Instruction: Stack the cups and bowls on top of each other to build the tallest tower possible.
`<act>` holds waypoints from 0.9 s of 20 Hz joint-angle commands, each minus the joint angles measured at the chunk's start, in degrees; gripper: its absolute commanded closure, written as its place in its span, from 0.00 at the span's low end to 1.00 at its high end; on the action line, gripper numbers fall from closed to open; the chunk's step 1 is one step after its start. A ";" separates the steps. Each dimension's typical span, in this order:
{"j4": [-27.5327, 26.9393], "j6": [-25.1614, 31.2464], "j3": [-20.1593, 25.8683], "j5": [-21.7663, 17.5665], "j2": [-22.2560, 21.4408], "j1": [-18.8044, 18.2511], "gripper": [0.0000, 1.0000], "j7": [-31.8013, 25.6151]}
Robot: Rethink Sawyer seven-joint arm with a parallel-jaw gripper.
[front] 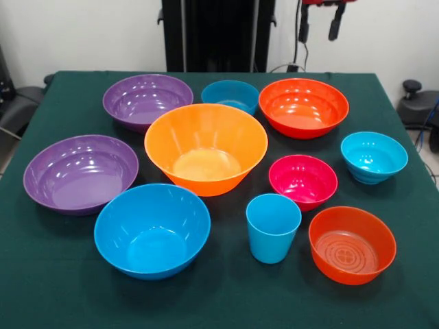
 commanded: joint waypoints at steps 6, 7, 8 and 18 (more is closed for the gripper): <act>-1.28 -6.58 0.27 -6.21 12.94 -0.41 0.00 5.67; -1.26 -6.97 0.15 -6.56 13.69 -0.53 0.00 5.61; -1.49 -7.67 -0.30 -6.94 14.47 -0.34 0.00 5.78; -2.22 -13.22 -1.21 -11.54 19.25 -2.80 0.00 5.95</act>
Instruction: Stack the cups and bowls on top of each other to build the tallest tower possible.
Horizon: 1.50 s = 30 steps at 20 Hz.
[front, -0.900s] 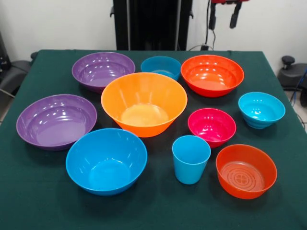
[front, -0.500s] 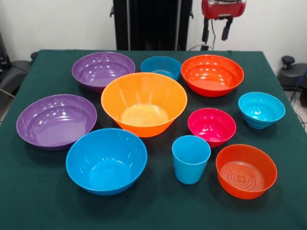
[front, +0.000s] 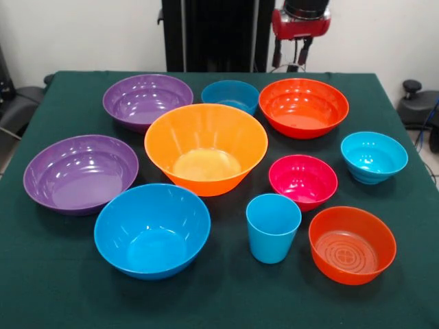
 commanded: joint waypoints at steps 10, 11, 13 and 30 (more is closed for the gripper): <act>-6.53 -18.43 1.65 -7.31 14.29 -4.01 0.00 8.05; -6.52 -19.61 2.08 -7.29 14.48 -4.52 0.00 8.47; -6.53 -20.20 2.40 -7.14 14.52 -5.10 0.00 8.65; -5.05 -19.57 3.26 -6.53 13.32 -7.70 0.00 8.19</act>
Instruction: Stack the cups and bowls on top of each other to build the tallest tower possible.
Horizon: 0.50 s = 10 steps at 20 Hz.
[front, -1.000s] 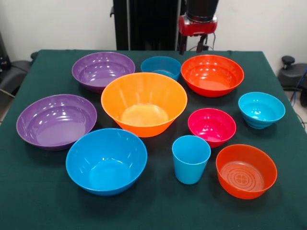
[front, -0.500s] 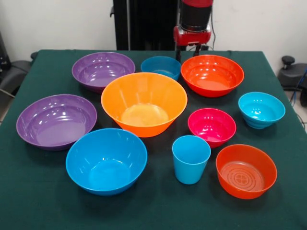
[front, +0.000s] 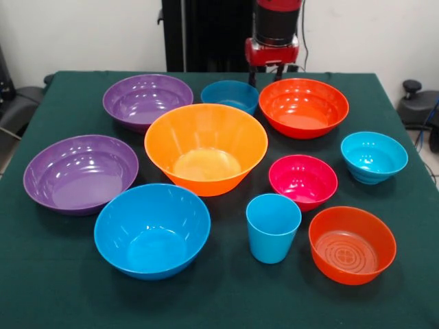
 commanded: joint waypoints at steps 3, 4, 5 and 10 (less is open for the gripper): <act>-3.87 -1.28 5.78 -1.78 -0.10 -2.63 0.00 8.20; -3.52 -0.91 6.13 -1.85 -0.61 -2.80 0.00 8.12; -3.15 -0.44 6.47 -1.84 -1.13 -2.99 0.00 8.08; -1.21 1.33 7.75 -0.71 -3.78 -3.84 0.00 9.04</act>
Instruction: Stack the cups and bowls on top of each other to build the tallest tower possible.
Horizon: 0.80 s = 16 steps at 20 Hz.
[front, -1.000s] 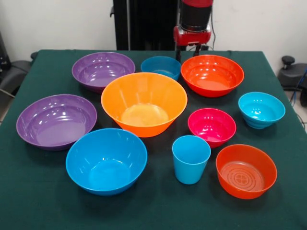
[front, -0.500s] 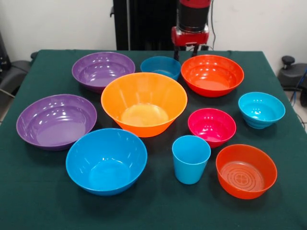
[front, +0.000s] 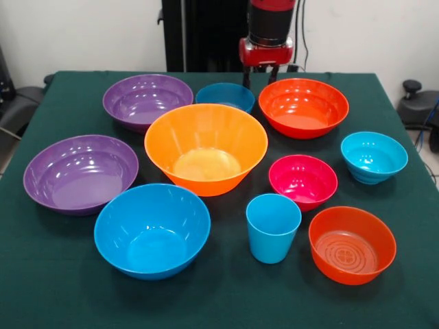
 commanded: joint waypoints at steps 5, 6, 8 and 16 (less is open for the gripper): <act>1.31 1.96 9.26 0.91 -7.01 -2.67 0.00 11.30; 2.05 1.84 10.00 1.43 -7.85 -3.29 0.00 12.22; 2.46 3.24 10.44 1.89 -9.25 -3.64 0.00 12.45; 3.12 6.03 12.65 2.29 -11.23 -6.30 0.00 14.20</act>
